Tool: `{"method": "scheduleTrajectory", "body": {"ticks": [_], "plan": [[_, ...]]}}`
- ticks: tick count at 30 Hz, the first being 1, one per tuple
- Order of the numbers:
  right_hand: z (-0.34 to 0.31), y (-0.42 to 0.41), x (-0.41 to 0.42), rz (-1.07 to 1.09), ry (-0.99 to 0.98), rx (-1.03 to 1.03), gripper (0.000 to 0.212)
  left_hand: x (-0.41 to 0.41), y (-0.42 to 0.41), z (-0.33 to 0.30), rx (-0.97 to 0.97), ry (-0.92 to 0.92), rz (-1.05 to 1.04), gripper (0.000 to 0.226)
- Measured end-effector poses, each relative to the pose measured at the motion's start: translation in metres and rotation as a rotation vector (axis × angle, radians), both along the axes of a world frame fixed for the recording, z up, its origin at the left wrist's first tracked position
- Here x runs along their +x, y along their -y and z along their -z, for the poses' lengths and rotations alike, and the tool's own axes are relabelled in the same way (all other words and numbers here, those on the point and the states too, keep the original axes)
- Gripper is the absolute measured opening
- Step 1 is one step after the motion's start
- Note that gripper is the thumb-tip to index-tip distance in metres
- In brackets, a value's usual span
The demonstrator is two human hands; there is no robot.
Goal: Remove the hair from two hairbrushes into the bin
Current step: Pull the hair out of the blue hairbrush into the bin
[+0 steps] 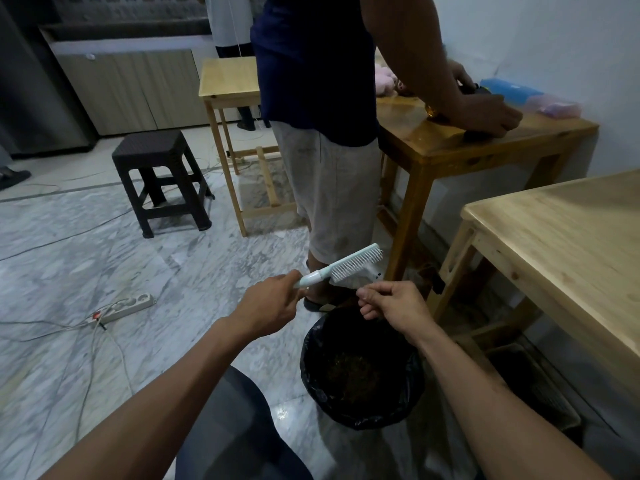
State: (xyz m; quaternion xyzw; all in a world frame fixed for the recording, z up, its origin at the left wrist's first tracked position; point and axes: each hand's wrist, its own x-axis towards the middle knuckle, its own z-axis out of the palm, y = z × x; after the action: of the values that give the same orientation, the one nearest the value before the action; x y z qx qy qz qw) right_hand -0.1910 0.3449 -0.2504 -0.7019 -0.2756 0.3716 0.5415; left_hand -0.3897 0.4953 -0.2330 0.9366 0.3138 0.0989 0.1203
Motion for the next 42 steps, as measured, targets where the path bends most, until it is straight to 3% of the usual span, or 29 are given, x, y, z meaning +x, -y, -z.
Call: {"method": "scheduleTrajectory", "body": {"ticks": [8,14,20,27,30,32,35,37,42], "plan": [[0.028,0.015,0.005,-0.170,0.376,-0.389,0.021,0.002,-0.001,0.007,0.096,-0.022,-0.040,0.025],[0.027,0.014,0.009,-0.136,0.606,-0.570,0.025,0.001,-0.004,0.002,0.253,-0.066,-0.027,0.027],[0.014,0.012,0.008,0.239,0.248,-0.315,0.020,-0.007,-0.009,-0.001,0.376,-0.108,-0.106,0.019],[-0.009,0.005,0.004,0.443,-0.089,0.215,0.020,0.001,-0.001,0.008,0.313,-0.204,-0.236,0.025],[-0.015,0.005,0.004,0.427,-0.134,0.266,0.020,0.008,0.004,0.005,0.185,-0.221,-0.266,0.025],[-0.012,0.007,0.002,0.316,-0.045,0.170,0.021,0.013,0.004,0.001,0.037,-0.158,-0.329,0.026],[0.007,0.019,0.002,-0.039,0.390,-0.205,0.024,0.017,0.001,-0.007,-0.121,-0.007,-0.433,0.030],[0.018,0.027,0.004,-0.184,0.594,-0.396,0.027,0.017,-0.001,-0.012,-0.104,0.086,-0.457,0.031],[0.012,0.019,0.002,-0.281,0.552,-0.562,0.028,0.014,0.000,-0.018,0.075,0.066,-0.367,0.031]]}}
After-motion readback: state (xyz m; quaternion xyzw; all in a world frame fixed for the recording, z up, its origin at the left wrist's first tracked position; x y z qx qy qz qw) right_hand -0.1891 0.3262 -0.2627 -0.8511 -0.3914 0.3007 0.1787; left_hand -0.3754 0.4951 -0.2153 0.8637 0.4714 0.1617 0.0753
